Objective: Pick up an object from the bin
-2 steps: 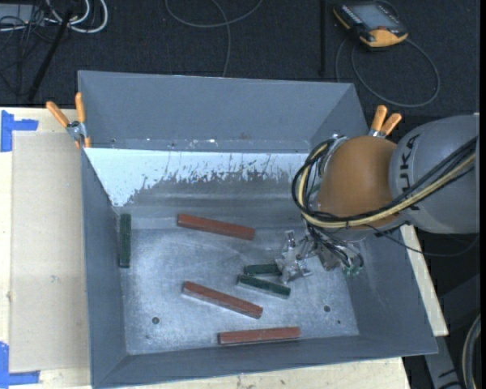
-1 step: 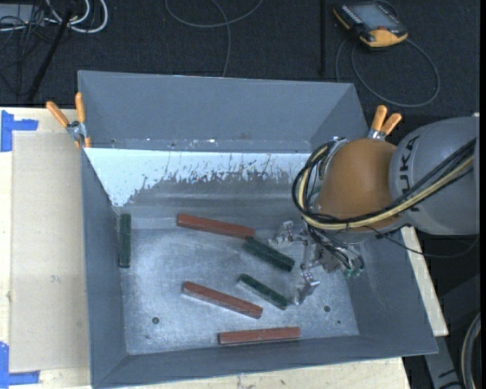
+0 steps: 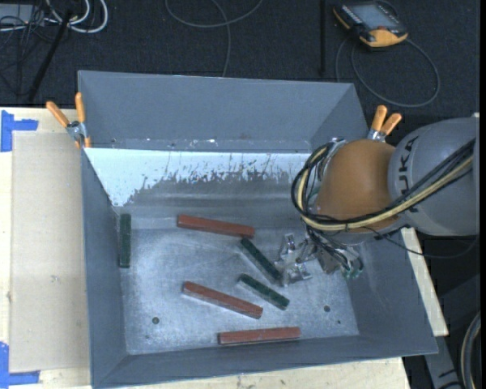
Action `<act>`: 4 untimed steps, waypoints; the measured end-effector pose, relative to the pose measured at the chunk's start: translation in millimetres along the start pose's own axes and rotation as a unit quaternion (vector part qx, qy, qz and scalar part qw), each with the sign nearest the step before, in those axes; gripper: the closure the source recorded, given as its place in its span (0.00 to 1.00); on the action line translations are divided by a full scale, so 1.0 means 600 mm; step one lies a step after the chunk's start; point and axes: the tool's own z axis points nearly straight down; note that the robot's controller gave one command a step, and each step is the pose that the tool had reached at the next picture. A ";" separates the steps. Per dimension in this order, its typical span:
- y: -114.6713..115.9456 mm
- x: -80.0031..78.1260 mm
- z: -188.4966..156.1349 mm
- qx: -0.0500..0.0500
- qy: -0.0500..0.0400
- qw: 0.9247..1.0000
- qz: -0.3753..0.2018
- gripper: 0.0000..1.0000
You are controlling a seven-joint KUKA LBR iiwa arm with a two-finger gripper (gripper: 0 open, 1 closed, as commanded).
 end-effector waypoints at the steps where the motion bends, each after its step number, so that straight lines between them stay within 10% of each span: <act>1: 0.001 0.002 0.003 0.000 0.001 1.000 0.000 0.00; 2: 0.001 0.002 0.003 0.000 0.001 1.000 0.000 0.00; 3: 0.079 -0.008 -0.011 -0.001 0.004 1.000 0.025 1.00; 4: 0.079 -0.008 -0.011 -0.001 0.004 1.000 0.024 1.00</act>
Offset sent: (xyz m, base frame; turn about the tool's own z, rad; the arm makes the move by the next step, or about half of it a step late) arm 0.0000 0.0000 0.0000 0.0000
